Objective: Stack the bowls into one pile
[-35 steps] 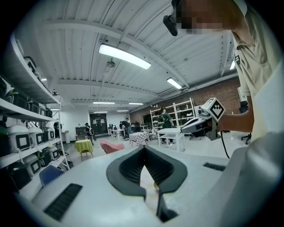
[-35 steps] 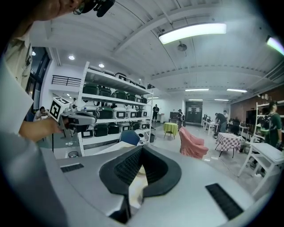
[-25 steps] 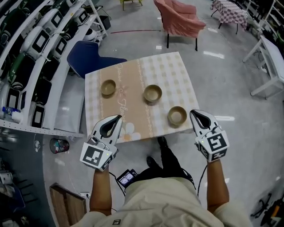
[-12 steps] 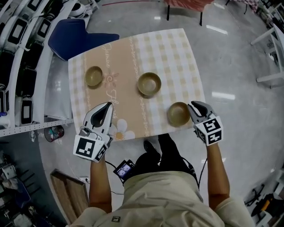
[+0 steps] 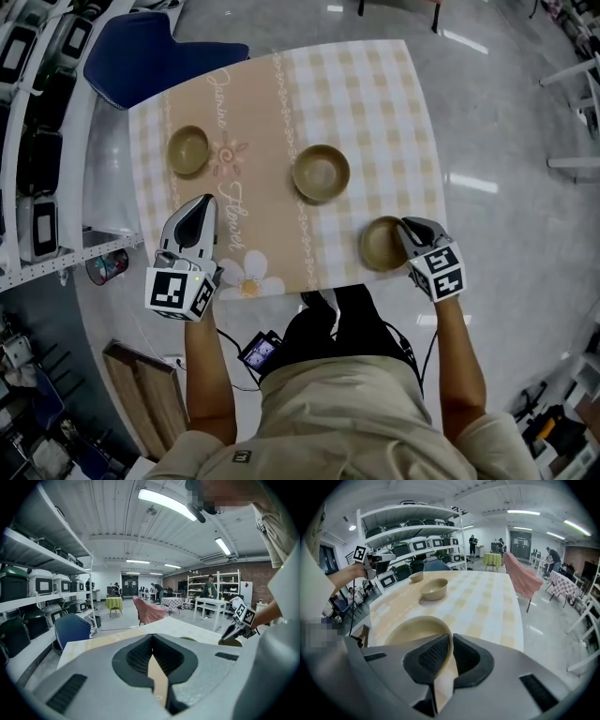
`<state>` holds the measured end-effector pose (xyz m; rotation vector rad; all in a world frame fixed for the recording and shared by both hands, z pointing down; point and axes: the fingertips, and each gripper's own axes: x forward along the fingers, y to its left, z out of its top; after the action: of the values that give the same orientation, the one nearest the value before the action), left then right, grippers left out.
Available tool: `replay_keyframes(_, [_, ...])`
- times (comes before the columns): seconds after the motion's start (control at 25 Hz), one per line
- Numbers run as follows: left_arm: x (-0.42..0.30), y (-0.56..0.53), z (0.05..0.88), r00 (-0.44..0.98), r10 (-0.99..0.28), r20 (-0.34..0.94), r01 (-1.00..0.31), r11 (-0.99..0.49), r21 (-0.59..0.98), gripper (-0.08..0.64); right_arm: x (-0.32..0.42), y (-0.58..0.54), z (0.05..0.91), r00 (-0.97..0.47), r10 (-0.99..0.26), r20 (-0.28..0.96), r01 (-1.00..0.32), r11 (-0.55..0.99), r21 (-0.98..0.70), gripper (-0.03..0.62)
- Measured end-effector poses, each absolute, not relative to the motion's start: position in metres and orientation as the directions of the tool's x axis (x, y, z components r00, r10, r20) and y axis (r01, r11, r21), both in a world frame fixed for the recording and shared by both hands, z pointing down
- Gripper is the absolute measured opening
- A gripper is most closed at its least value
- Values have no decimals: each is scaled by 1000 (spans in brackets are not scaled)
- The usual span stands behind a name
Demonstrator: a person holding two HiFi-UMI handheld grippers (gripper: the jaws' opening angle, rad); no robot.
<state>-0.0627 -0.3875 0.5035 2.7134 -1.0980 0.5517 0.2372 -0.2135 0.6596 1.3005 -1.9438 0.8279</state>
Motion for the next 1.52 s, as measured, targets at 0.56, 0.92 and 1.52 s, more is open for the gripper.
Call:
replay_keyframes(0.56, [-134,-443,533,497,-761,418,-834,-552,-14,6,215,-283,584,-398,-602,693,-910,356,-213,14])
replay_keyframes(0.92, [-155,-459,546,424,-801,423,-887,-461,18,6,191,-342,561,-453,-609,651,-876,441,-197,14])
replay_keyframes(1.52, [-186,-492,608,344,-798,495,-935,-338,105,8,144,-399,593,-502,-536,679,-819,547,-175,14])
